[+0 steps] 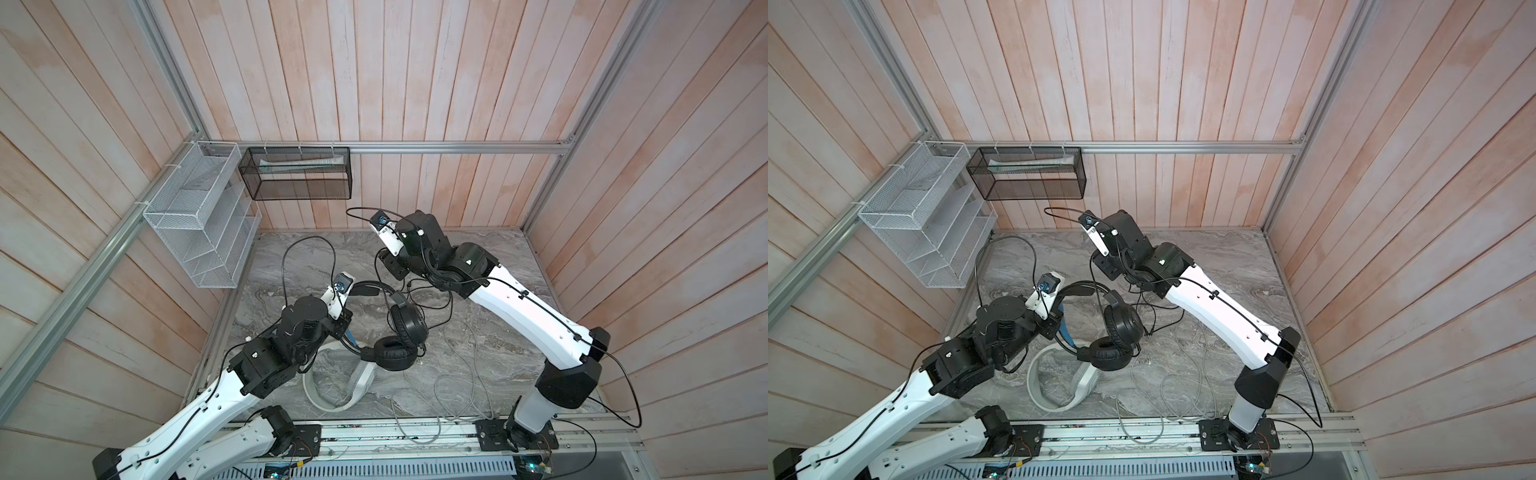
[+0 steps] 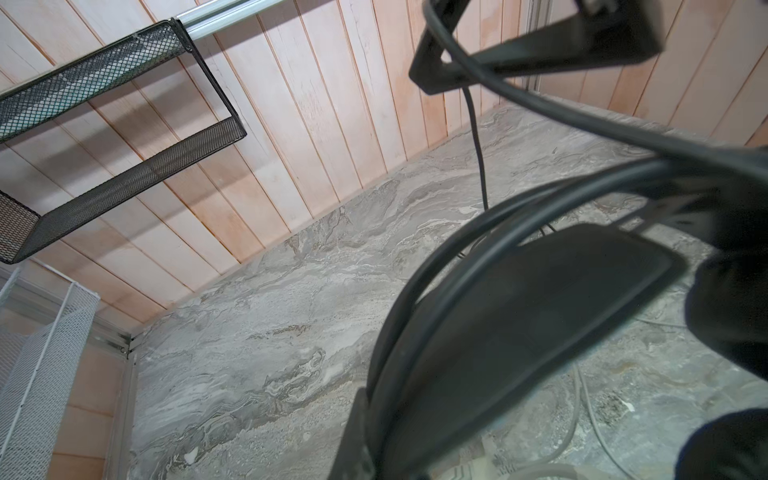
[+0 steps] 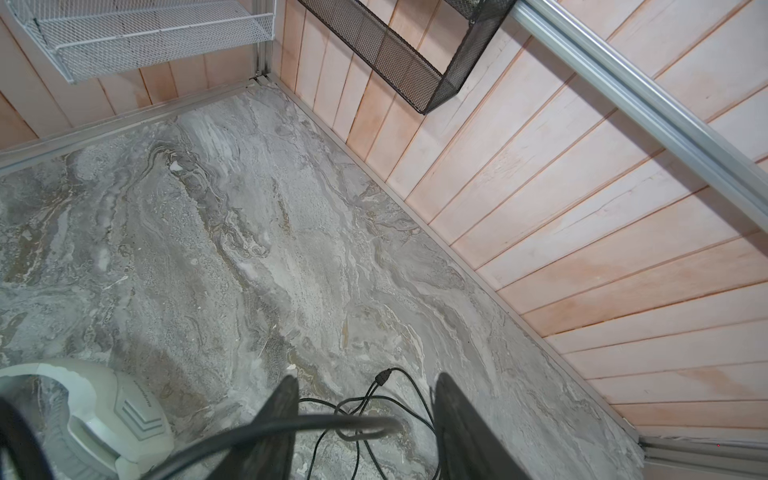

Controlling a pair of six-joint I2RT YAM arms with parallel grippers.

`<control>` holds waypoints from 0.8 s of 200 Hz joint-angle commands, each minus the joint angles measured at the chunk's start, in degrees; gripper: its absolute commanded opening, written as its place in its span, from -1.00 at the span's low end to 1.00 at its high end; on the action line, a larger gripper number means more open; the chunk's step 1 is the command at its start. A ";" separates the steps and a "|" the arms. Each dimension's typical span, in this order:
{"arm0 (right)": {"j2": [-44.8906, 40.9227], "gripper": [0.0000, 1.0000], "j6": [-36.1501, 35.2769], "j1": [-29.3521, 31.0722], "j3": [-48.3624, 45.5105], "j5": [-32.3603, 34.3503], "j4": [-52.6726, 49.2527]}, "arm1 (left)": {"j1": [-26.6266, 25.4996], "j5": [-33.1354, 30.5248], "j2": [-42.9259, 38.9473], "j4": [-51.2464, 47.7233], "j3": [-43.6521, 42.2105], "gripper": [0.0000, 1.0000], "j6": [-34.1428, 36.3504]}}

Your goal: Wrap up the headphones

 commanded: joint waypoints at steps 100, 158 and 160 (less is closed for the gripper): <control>-7.51 0.99 6.60 -9.02 -7.83 -14.30 7.89 | -0.19 5.04 -1.10 -5.77 13.63 -1.00 -11.22; -21.61 0.99 12.70 -18.40 -33.37 -31.35 33.91 | -0.04 4.62 0.37 -9.69 20.74 -1.00 -15.75; -21.91 0.99 12.83 -18.49 -34.15 -31.62 34.62 | -0.04 4.66 0.46 -9.68 20.94 -1.00 -15.87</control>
